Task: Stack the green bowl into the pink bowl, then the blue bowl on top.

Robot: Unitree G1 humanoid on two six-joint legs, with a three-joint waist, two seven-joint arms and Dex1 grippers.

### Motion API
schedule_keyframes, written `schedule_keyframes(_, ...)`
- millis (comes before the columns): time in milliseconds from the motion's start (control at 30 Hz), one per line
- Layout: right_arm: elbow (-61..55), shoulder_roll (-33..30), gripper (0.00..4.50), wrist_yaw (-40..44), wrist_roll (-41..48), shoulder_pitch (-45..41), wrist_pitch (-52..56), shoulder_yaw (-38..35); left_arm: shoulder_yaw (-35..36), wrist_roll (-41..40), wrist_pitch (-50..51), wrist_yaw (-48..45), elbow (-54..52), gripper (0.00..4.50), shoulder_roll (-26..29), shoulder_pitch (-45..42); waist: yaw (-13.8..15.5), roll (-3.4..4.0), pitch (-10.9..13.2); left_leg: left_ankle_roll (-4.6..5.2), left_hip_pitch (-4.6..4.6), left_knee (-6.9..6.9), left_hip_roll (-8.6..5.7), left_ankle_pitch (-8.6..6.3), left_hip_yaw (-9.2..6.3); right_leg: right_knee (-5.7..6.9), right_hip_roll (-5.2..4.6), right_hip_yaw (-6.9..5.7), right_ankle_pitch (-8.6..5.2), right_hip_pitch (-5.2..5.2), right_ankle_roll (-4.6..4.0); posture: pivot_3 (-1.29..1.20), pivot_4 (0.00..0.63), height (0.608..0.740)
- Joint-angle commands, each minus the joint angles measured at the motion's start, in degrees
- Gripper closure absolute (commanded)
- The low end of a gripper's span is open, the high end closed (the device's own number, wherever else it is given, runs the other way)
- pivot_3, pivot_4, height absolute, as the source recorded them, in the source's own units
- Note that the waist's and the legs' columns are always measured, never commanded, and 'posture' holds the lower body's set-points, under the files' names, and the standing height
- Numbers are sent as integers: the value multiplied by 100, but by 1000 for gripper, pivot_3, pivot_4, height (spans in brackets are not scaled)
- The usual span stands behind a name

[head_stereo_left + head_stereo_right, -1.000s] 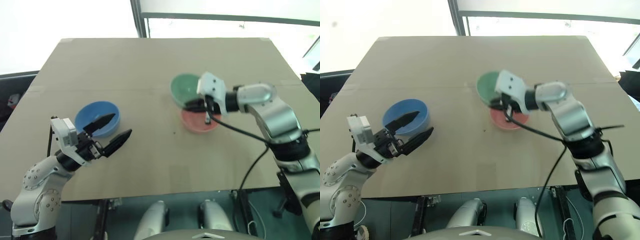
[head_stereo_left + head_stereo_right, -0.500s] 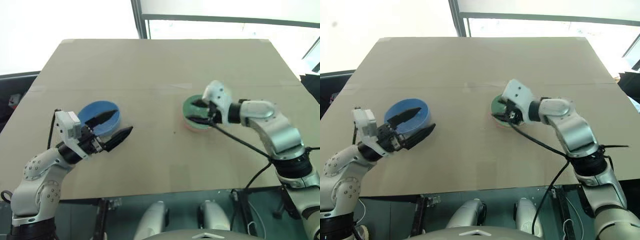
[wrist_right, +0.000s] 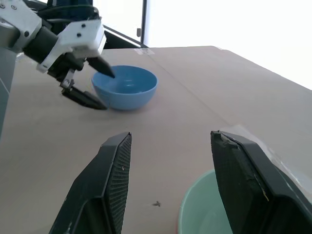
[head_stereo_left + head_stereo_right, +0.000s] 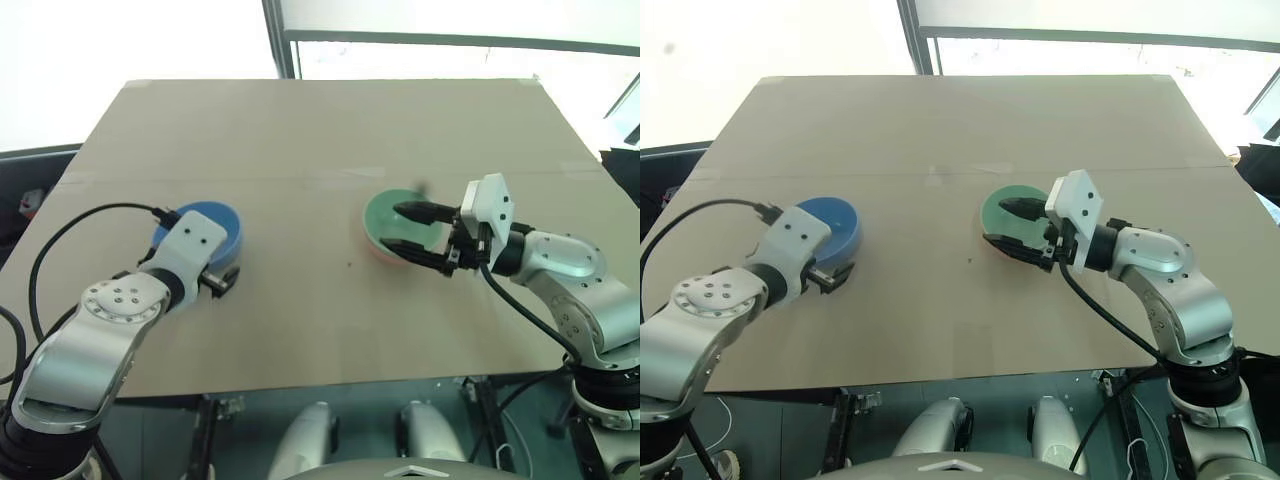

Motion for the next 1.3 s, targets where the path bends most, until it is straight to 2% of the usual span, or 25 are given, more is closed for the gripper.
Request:
schedule_keyframes(33, -94, -54, 1737, -41, 56, -51, -290, -24, -305, 251, 301, 229, -11, 677, 52, -359, 27, -2, 0, 0, -2, 1, -2, 0, -6, 0, -1, -1, 0, 0, 0, 0, 150, 740)
schedule_keyframes(67, -72, -82, 1737, -19, 64, -53, -352, -37, -379, 307, 308, 293, 61, 1245, 0, -454, 29, -3, 0, 0, -4, 1, -3, 0, -7, -1, -2, 0, 0, 0, 0, 0, 150, 740)
schedule_keyframes(267, -55, -315, 1737, 89, 156, 11, -635, -146, -641, 450, 157, 275, 321, 3916, 8, -704, 18, -4, 0, 0, -7, 0, -7, 0, -5, -4, -10, -2, 0, -1, 0, 0, 150, 740)
schedule_keyframes(333, -57, -383, 1737, 96, 190, 32, -670, -163, -686, 460, 64, 215, 395, 4475, 25, -767, 17, -5, 2, 0, -7, -3, -5, 0, -6, -4, -9, -2, 0, -2, 0, 0, 150, 740)
schedule_keyframes(567, -132, -504, 1737, -38, 280, 123, -733, -296, -510, 49, -775, -571, 268, 4475, -92, -1085, 59, -9, 3, 0, -12, 4, -9, 0, -6, -6, -18, -3, 0, -1, 0, 0, 150, 740)
schedule_keyframes(667, -173, -566, 1737, -160, 343, 204, -699, -485, -527, -190, -2197, -1392, 235, 4475, -197, -1383, 69, -10, 5, 0, -15, 6, -9, 0, -9, -8, -20, -6, 0, -1, 0, 0, 150, 740)
schedule_keyframes(733, -219, -605, 1737, -308, 391, 263, -656, -679, -794, -374, -2776, -2152, 315, 4475, -92, -1683, 79, -16, 10, 0, -18, 6, -8, 0, -9, -12, -22, -9, 0, -1, 0, 0, 150, 740)
schedule_keyframes(800, -299, -619, 1737, -550, 478, 378, -575, -981, -1078, -260, -3697, -2640, 576, 4475, -255, -2058, 94, -13, 11, 0, -19, 7, -8, 0, -10, -15, -23, -14, 0, 0, 0, 0, 150, 740)
schedule_keyframes(867, -463, -603, 1737, -814, 603, 580, -461, -1285, -1398, -172, -4418, -3099, 1065, 4475, -517, -2441, 90, -14, 11, 1, -19, 5, -11, 0, -3, -23, -24, -13, 0, 8, 0, 0, 150, 740)
schedule_keyframes(967, -796, -685, 1737, -1098, 593, 962, -361, -1587, -1842, -128, -4957, -3598, 2037, 4475, -1086, -3098, 147, -16, 13, 1, -18, 12, -12, 0, -8, -14, -20, -19, 0, 10, 0, 0, 150, 740)
schedule_keyframes(1200, -1609, -765, 1737, -1569, 759, 1801, -134, -2057, -2760, 703, -7098, -4440, 4341, 4475, -2335, -4051, 117, -22, 13, 7, -19, 23, -20, 2, 2, -4, -16, -21, 1, 18, 2, 0, 150, 740)
schedule_keyframes(1300, -2008, -856, 1737, -1415, 849, 2736, -80, -2612, -2887, 972, -7773, -4667, 5180, 4475, -2663, -4427, 17, -24, 14, 7, -17, 25, -16, 2, 1, -2, -12, -29, 1, 16, 3, 0, 150, 740)
